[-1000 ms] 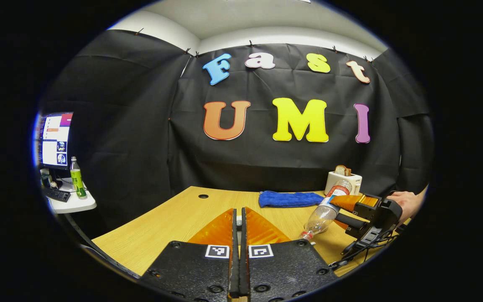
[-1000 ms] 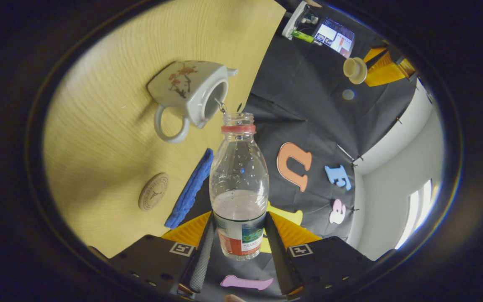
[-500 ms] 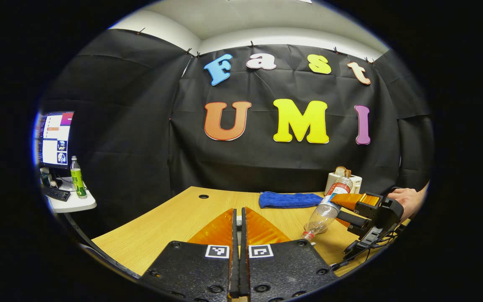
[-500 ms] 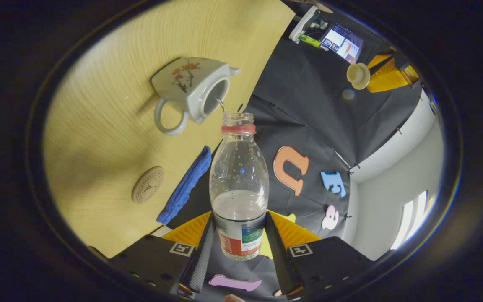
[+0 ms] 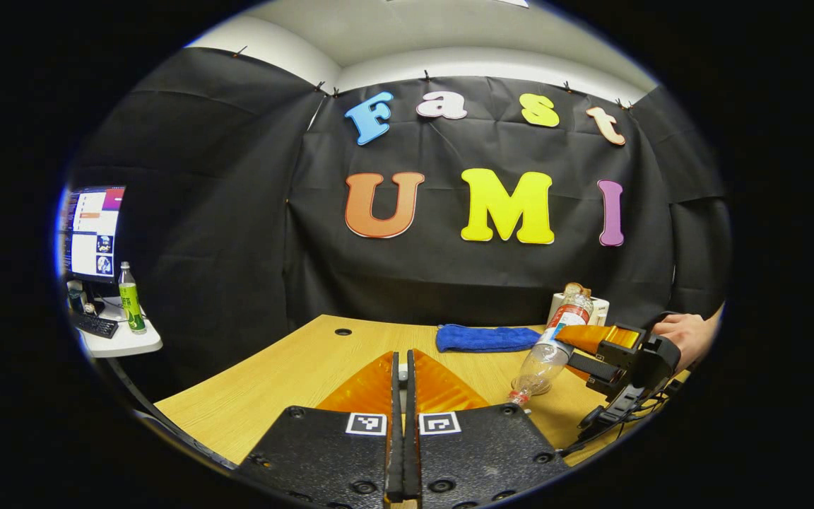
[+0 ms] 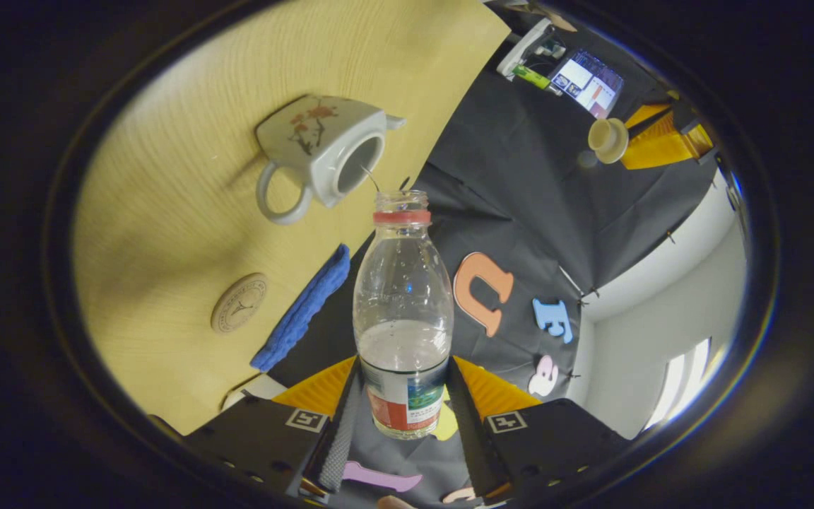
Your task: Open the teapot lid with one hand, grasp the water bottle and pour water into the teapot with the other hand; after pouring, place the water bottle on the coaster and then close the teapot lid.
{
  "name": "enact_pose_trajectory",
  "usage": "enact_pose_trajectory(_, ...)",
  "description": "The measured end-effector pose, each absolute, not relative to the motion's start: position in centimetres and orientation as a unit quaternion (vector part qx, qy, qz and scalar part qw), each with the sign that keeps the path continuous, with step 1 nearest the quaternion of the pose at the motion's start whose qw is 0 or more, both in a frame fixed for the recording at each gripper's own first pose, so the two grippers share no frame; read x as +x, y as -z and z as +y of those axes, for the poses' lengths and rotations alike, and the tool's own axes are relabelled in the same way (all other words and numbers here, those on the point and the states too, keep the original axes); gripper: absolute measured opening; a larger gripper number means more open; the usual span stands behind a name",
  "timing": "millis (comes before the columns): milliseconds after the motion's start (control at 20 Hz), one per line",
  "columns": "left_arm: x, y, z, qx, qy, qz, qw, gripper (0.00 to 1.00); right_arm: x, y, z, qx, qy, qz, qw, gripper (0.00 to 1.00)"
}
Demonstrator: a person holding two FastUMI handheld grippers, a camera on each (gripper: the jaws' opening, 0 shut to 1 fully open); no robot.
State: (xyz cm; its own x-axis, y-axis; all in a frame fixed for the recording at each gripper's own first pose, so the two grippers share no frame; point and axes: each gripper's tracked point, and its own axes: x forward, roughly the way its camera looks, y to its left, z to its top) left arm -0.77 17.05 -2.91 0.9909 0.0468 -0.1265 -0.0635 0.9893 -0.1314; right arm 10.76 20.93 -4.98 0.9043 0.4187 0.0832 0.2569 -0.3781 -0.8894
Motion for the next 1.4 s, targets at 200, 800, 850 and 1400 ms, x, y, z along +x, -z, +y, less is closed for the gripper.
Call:
enact_pose_trajectory(200, -0.9, 2.9, 17.2, -0.072, -0.030, 0.063, 0.995, 0.03, 10.7, 4.6, 21.1, -0.828, -0.074, -0.209, 0.514, 0.66)
enact_pose_trajectory(800, -0.9, 2.7, 17.2, -0.073, -0.030, 0.061, 0.995, 0.03, 10.5, 4.6, 21.5, -0.830, -0.076, -0.215, 0.509, 0.66)
enact_pose_trajectory(850, -0.9, 2.8, 17.3, -0.073, -0.030, 0.061, 0.995, 0.03, 10.6, 4.6, 21.5, -0.830, -0.076, -0.215, 0.510, 0.67)
enact_pose_trajectory(1400, -0.9, 2.5, 17.5, -0.072, -0.037, 0.056, 0.995, 0.03, 11.5, 8.1, 19.4, -0.754, -0.116, -0.112, 0.637, 0.67)
